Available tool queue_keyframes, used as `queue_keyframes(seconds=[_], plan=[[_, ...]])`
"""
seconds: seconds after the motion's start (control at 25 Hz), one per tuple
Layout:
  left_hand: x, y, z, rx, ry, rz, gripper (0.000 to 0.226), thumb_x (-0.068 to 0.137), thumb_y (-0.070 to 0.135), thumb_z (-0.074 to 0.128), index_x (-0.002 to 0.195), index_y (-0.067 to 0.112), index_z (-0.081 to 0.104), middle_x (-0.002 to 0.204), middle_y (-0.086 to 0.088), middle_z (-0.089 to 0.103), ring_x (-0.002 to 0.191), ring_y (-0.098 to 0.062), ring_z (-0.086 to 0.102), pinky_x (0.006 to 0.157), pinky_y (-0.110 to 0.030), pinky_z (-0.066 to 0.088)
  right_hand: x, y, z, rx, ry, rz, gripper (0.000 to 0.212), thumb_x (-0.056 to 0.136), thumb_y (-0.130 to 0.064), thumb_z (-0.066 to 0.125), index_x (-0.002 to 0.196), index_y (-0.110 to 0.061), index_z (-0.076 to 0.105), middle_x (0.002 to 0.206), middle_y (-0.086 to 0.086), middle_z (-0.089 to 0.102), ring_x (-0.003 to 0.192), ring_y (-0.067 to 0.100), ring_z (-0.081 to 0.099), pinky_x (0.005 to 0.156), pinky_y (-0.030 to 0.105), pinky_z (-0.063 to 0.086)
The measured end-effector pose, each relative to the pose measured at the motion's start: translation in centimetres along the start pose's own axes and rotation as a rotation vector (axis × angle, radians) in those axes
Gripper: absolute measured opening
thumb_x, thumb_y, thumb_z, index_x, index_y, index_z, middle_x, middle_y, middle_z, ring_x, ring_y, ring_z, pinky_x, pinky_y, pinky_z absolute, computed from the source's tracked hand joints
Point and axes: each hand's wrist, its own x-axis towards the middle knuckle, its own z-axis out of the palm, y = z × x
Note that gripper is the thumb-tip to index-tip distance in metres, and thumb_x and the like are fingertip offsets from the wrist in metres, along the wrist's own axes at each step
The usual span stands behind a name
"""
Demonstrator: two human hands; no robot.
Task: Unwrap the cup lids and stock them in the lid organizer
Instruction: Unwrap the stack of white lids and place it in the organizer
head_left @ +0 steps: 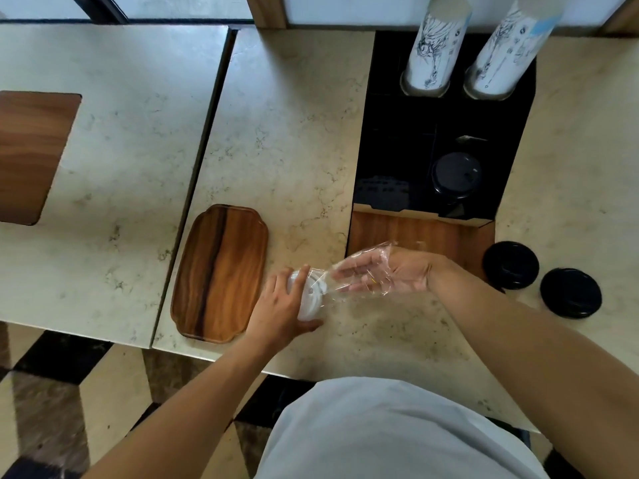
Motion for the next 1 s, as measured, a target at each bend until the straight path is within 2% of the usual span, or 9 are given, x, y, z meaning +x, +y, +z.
queue_keyframes(seconds=[0.12, 0.28, 0.4, 0.44, 0.56, 0.64, 0.8, 0.92, 1.0], plan=[[0.6, 0.5, 0.2, -0.046, 0.026, 0.017, 0.115, 0.063, 0.063, 0.085, 0.151, 0.007, 0.038, 0.136, -0.023, 0.051, 0.119, -0.04, 0.05, 0.1, -0.051, 0.049, 0.5, 0.2, -0.1, 0.004, 0.025, 0.023, 0.055, 0.093, 0.028, 0.037, 0.141, 0.007, 0.055, 0.147, 0.026, 0.056, 0.132, 0.04, 0.059, 0.105, 0.038, 0.056], [1.0, 1.3, 0.5, -0.029, 0.025, -0.042, 0.122, 0.059, 0.066, 0.086, 0.152, 0.005, 0.034, 0.141, -0.025, 0.049, 0.13, -0.043, 0.044, 0.109, -0.053, 0.041, -0.2, 0.7, -0.1, -0.037, 0.193, 0.04, 0.042, 0.093, 0.018, 0.055, 0.133, 0.007, 0.061, 0.124, 0.021, 0.073, 0.109, 0.036, 0.073, 0.106, 0.044, 0.055], [0.8, 0.7, 0.5, 0.085, 0.049, -0.012, 0.117, 0.065, 0.075, 0.074, 0.152, 0.006, 0.036, 0.143, -0.02, 0.052, 0.136, -0.041, 0.044, 0.12, -0.06, 0.02, -0.1, 1.0, 0.5, 0.01, 0.196, 0.03, 0.042, 0.092, 0.006, 0.067, 0.133, 0.011, 0.059, 0.128, 0.027, 0.068, 0.12, 0.042, 0.067, 0.111, 0.052, 0.049], [0.7, 0.4, 0.5, 0.093, 0.046, 0.001, 0.116, 0.066, 0.076, 0.07, 0.153, 0.007, 0.036, 0.144, -0.018, 0.052, 0.136, -0.04, 0.045, 0.121, -0.062, 0.016, 0.0, 1.1, 0.6, 0.039, 0.186, 0.027, 0.044, 0.091, 0.003, 0.07, 0.133, 0.012, 0.059, 0.128, 0.027, 0.069, 0.12, 0.041, 0.067, 0.106, 0.05, 0.054], [0.6, -0.3, 0.6, 0.021, 0.007, 0.042, 0.117, 0.069, 0.071, 0.073, 0.156, 0.008, 0.029, 0.145, -0.018, 0.049, 0.13, -0.037, 0.048, 0.112, -0.054, 0.036, 0.2, 0.8, 1.2, 0.105, 0.187, -0.009, 0.043, 0.095, 0.003, 0.065, 0.133, 0.019, 0.054, 0.116, 0.024, 0.071, 0.098, 0.025, 0.076, 0.076, 0.032, 0.063], [0.6, -0.2, 0.6, -0.014, 0.01, 0.033, 0.117, 0.066, 0.066, 0.081, 0.155, 0.008, 0.032, 0.14, -0.017, 0.053, 0.123, -0.036, 0.051, 0.104, -0.049, 0.043, 0.4, 0.7, 1.5, 0.13, 0.206, -0.019, 0.041, 0.098, 0.003, 0.061, 0.134, 0.021, 0.052, 0.112, 0.024, 0.068, 0.089, 0.024, 0.075, 0.071, 0.031, 0.063], [1.0, 0.2, 0.5, -0.119, 0.073, -0.02, 0.112, 0.063, 0.061, 0.087, 0.151, 0.011, 0.039, 0.136, -0.015, 0.055, 0.117, -0.033, 0.053, 0.098, -0.047, 0.046, 0.5, 0.6, 1.8, 0.083, 0.207, -0.02, 0.038, 0.094, 0.014, 0.06, 0.129, 0.024, 0.05, 0.1, 0.019, 0.064, 0.084, 0.025, 0.067, 0.067, 0.027, 0.062], [1.2, 0.9, 0.7, -0.192, 0.098, -0.004, 0.109, 0.062, 0.056, 0.088, 0.149, 0.011, 0.039, 0.134, -0.016, 0.054, 0.115, -0.033, 0.053, 0.095, -0.048, 0.049, 0.8, 0.8, 2.5, 0.036, 0.248, 0.01, 0.021, 0.096, 0.009, 0.06, 0.116, 0.014, 0.065, 0.091, 0.014, 0.07, 0.079, 0.023, 0.073, 0.06, 0.023, 0.06], [1.1, 1.5, 0.8, -0.228, 0.119, -0.002, 0.109, 0.061, 0.054, 0.089, 0.148, 0.012, 0.038, 0.131, -0.017, 0.055, 0.112, -0.033, 0.054, 0.091, -0.047, 0.051, 1.2, 1.1, 2.7, 0.033, 0.268, 0.022, 0.018, 0.098, 0.004, 0.061, 0.114, 0.011, 0.066, 0.09, 0.013, 0.073, 0.081, 0.027, 0.075, 0.058, 0.025, 0.06]])
